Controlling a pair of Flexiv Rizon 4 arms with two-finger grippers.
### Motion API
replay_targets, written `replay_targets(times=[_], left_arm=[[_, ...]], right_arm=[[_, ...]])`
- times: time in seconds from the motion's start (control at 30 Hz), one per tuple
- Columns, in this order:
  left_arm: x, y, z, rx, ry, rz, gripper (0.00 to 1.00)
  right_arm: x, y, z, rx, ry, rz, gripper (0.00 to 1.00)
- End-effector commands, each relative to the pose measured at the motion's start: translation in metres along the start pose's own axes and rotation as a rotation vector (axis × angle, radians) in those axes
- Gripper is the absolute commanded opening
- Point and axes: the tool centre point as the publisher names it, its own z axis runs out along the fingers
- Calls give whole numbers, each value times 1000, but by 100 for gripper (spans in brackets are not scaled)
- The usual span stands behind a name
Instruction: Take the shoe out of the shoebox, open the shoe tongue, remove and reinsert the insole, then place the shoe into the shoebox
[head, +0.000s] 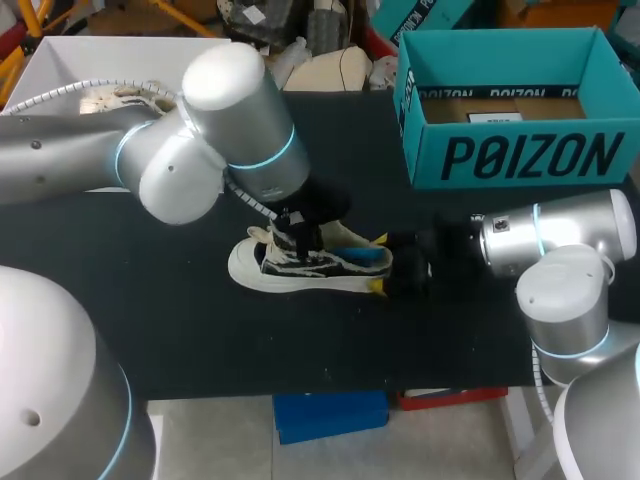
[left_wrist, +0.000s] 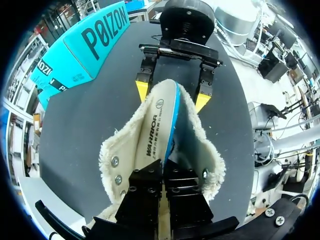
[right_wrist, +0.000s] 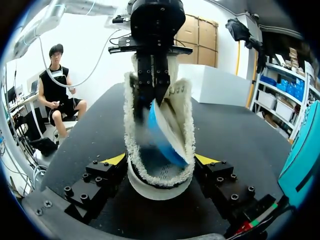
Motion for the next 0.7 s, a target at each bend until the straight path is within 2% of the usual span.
replay_targets(times=[0.03,0.1,0.4,0.47,0.53,0.6,0.7], left_arm=[[3,-1,9,45,11,11,0],[5,-4,9,77,3,15,0],[6,-17,20,98,14,56,0],[8,-18,20,107,13,70,20],[11,-16,20,121,5,81,23],[15,-14,18,123,-15,98,41],[20,-13,18,133,-47,119,45]], right_arm=[[2,-3,1,0,-1,2,0],[2,-3,1,0,-1,2,0],[2,-3,1,0,-1,2,0],[2,-3,1,0,-1,2,0],[2,-3,1,0,-1,2,0],[2,-3,1,0,-1,2,0],[2,-3,1,0,-1,2,0]])
